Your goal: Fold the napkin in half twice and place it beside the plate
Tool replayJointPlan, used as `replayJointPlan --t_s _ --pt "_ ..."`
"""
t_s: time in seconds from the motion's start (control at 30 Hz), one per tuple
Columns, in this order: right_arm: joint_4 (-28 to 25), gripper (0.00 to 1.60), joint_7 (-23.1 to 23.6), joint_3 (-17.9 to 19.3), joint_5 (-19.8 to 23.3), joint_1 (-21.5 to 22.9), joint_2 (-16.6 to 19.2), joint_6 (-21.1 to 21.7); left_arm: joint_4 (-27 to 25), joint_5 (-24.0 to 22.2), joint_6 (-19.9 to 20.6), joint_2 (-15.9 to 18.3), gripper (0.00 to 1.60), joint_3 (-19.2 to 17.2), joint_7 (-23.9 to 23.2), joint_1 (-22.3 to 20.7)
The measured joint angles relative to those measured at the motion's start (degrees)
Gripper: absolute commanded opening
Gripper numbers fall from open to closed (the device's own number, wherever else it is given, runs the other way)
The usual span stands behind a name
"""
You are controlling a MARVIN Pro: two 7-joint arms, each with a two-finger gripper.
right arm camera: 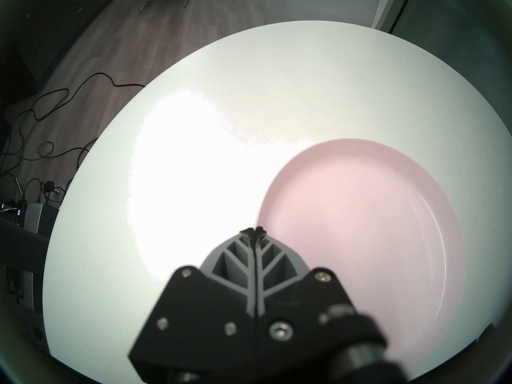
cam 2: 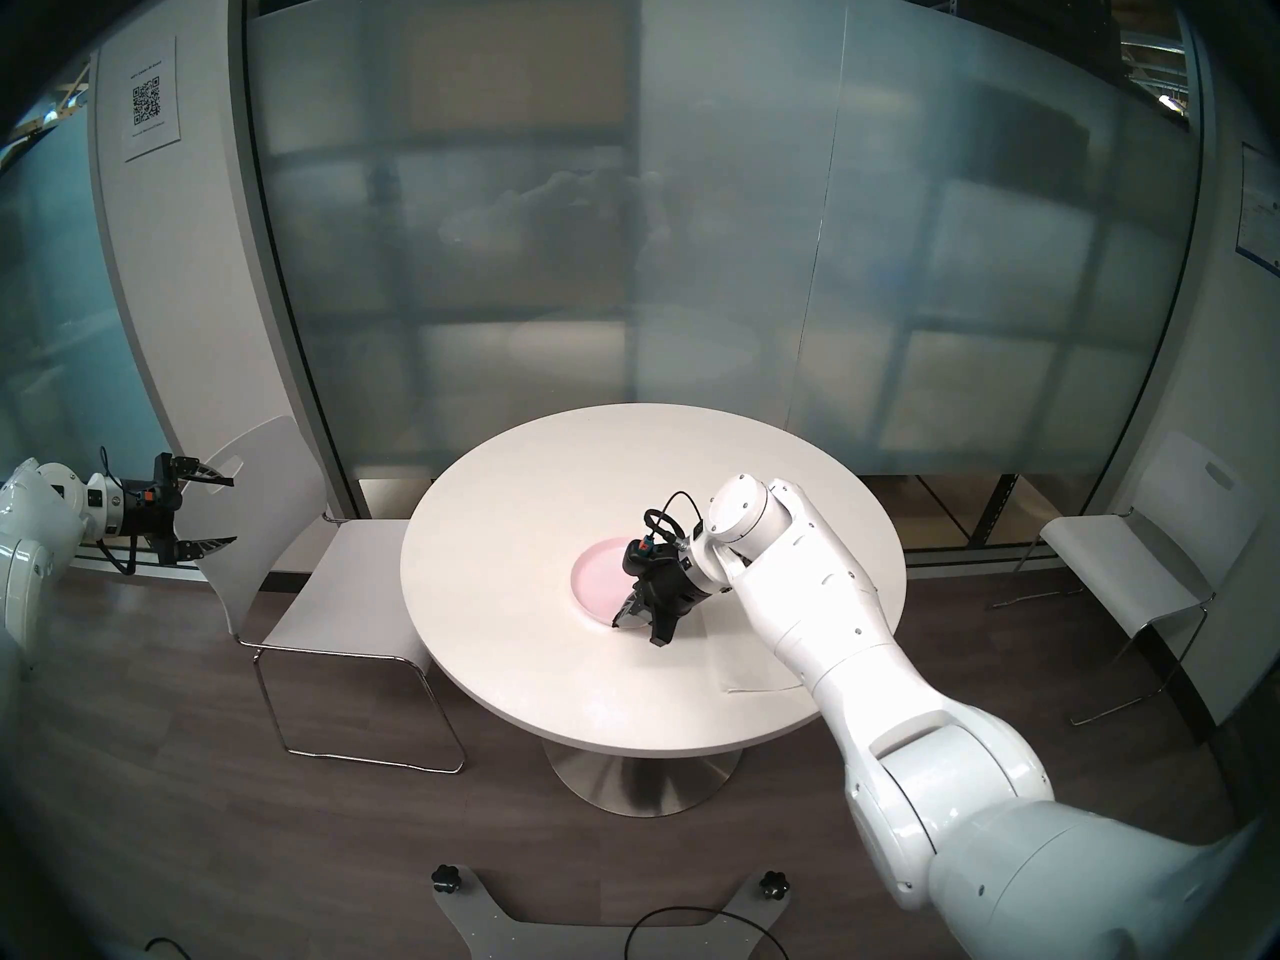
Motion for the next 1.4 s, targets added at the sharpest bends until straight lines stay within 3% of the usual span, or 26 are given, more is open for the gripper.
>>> replayJointPlan --t_s 1.4 --pt "0.0 0.00 8.3 0.8 0.1 -0.1 0.0 0.0 -0.1 0.0 0.0 0.0 1.60 -0.5 0.0 -0.2"
